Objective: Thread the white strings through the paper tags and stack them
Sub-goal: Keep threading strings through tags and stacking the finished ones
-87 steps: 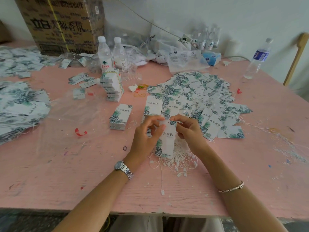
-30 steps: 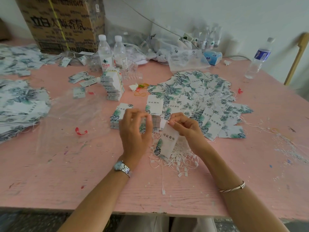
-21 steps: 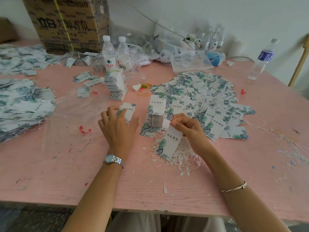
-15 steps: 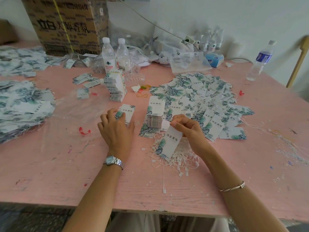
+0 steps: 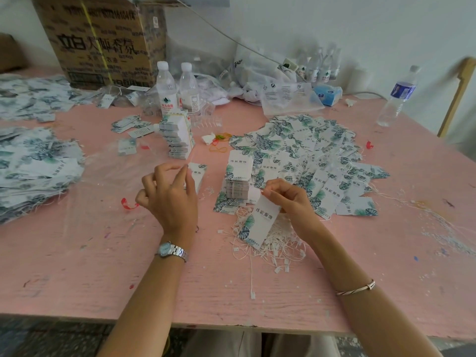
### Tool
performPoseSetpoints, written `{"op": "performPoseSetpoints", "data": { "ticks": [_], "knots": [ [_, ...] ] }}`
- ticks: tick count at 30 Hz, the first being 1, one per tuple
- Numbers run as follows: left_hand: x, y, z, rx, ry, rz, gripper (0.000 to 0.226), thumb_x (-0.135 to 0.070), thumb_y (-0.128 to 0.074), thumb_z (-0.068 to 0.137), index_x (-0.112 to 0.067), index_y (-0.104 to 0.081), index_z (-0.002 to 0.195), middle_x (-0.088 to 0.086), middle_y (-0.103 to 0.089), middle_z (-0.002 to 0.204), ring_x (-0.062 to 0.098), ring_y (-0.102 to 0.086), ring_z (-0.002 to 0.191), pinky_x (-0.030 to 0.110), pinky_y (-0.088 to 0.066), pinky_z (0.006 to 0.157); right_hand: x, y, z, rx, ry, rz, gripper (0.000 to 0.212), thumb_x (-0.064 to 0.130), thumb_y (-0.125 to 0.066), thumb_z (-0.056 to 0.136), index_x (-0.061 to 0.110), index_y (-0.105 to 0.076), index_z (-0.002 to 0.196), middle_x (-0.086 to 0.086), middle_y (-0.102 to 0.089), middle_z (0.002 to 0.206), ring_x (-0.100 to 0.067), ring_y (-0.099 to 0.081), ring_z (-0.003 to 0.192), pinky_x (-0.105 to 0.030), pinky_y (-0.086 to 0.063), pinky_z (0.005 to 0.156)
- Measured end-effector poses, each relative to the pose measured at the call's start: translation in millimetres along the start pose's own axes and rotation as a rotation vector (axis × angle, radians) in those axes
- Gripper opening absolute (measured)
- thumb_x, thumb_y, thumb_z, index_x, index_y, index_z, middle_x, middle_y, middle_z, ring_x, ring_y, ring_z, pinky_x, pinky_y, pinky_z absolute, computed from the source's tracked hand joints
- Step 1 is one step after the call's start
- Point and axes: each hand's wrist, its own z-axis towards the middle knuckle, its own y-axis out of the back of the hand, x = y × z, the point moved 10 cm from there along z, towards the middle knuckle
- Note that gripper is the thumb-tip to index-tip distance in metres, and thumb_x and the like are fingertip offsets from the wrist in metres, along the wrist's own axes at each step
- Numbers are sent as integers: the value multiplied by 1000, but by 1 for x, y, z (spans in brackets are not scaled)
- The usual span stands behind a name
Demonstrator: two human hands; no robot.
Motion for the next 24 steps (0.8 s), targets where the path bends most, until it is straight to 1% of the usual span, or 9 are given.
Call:
{"op": "performPoseSetpoints", "data": {
  "ticks": [1, 3, 7, 10, 15, 17, 20, 22, 24],
  "knots": [
    [-2, 9, 0, -85, -21, -15, 14, -31, -65, 97, -26, -78, 99, -5, -69, 110, 20, -43, 103, 38, -23, 80, 1, -1, 0, 10, 7, -4, 12, 25, -71, 83, 14, -71, 79, -15, -54, 91, -35, -46, 83, -35, -29, 61],
    [-12, 21, -2, -216, -102, -42, 13, -35, -69, 96, -28, -79, 93, -6, -71, 102, 18, -44, 100, 37, -23, 79, 3, -4, -1, 39, 21, -9, 11, 26, -70, 86, 18, -72, 78, -17, -53, 91, -34, -43, 80, -35, -26, 58],
    [-42, 33, -14, -317, -330, -160, 11, -38, -82, 85, -30, -78, 79, -7, -72, 87, 17, -49, 91, 39, -23, 77, 4, -8, -2, 57, 28, -9, 11, 26, -68, 89, 21, -72, 80, -16, -55, 85, -31, -46, 73, -24, -33, 54],
    [-62, 36, -27, -300, -472, -257, 12, -40, -85, 81, -31, -79, 78, -11, -71, 84, 15, -51, 89, 39, -24, 78, 2, -4, -1, 31, 25, 5, 11, 26, -69, 90, 21, -72, 81, -16, -57, 83, -27, -53, 70, -18, -39, 50],
    [-88, 45, -45, -261, -621, -351, 17, -42, -83, 83, -30, -79, 72, -17, -66, 86, 13, -50, 80, 38, -24, 76, 1, 0, -1, 9, 4, 52, 11, 30, -71, 88, 20, -73, 85, -6, -66, 84, -20, -63, 70, -24, -52, 54],
    [-94, 48, -48, -246, -654, -371, 18, -41, -83, 84, -29, -78, 70, -17, -68, 81, 11, -50, 80, 38, -24, 77, 0, 3, 0, -5, 0, 66, 11, 30, -69, 88, 20, -72, 84, -2, -69, 84, -17, -65, 72, -26, -55, 56],
    [-100, 47, -52, -210, -696, -383, 18, -38, -85, 80, -28, -78, 68, -15, -70, 74, 10, -49, 80, 37, -24, 77, -3, 12, 1, -56, -13, 65, 15, 24, -63, 90, 11, -69, 92, -3, -73, 88, -19, -67, 77, -30, -57, 63],
    [-102, 46, -54, -193, -704, -391, 19, -38, -86, 80, -27, -78, 67, -15, -70, 74, 9, -50, 79, 37, -24, 76, -2, 15, 1, -63, -12, 113, 13, 15, -59, 96, 13, -71, 92, -3, -74, 90, -18, -68, 77, -28, -57, 63],
    [-103, 44, -55, -178, -708, -401, 17, -37, -86, 80, -28, -78, 68, -16, -70, 74, 9, -50, 78, 37, -24, 76, 0, 16, 1, -73, -14, 153, 23, 9, -56, 98, 18, -74, 88, -2, -75, 87, -16, -68, 74, -26, -55, 62]
  ]
}}
